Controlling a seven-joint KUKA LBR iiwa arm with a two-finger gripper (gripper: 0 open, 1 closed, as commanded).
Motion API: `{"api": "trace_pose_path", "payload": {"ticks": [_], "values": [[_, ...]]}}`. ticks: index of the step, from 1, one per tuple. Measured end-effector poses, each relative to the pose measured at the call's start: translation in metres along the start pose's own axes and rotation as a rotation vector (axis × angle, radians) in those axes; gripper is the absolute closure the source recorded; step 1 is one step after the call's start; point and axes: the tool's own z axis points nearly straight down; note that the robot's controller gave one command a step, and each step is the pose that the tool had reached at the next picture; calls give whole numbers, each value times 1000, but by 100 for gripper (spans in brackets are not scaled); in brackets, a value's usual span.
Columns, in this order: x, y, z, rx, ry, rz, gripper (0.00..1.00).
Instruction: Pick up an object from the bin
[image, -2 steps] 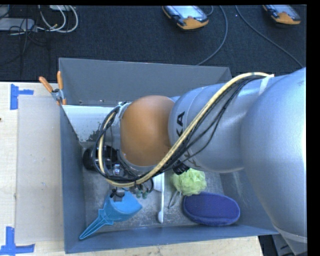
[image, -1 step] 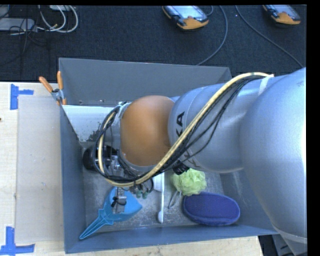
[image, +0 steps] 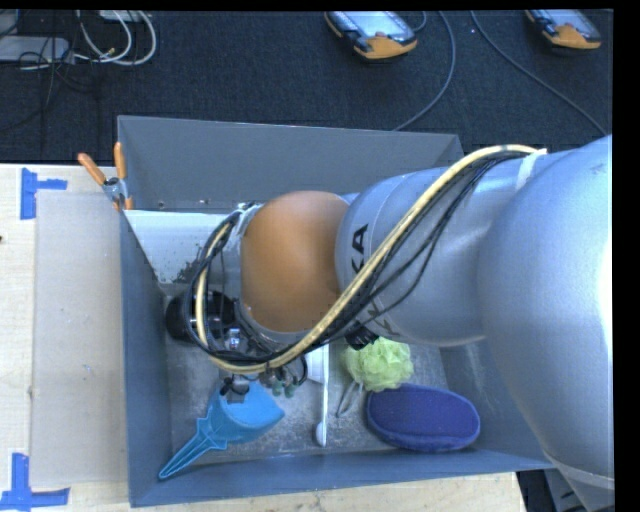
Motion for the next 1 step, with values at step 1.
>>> {"api": "trace_pose_path", "payload": {"ticks": [1], "values": [[-10,-16,-62,-1,-5,105,100]]}}
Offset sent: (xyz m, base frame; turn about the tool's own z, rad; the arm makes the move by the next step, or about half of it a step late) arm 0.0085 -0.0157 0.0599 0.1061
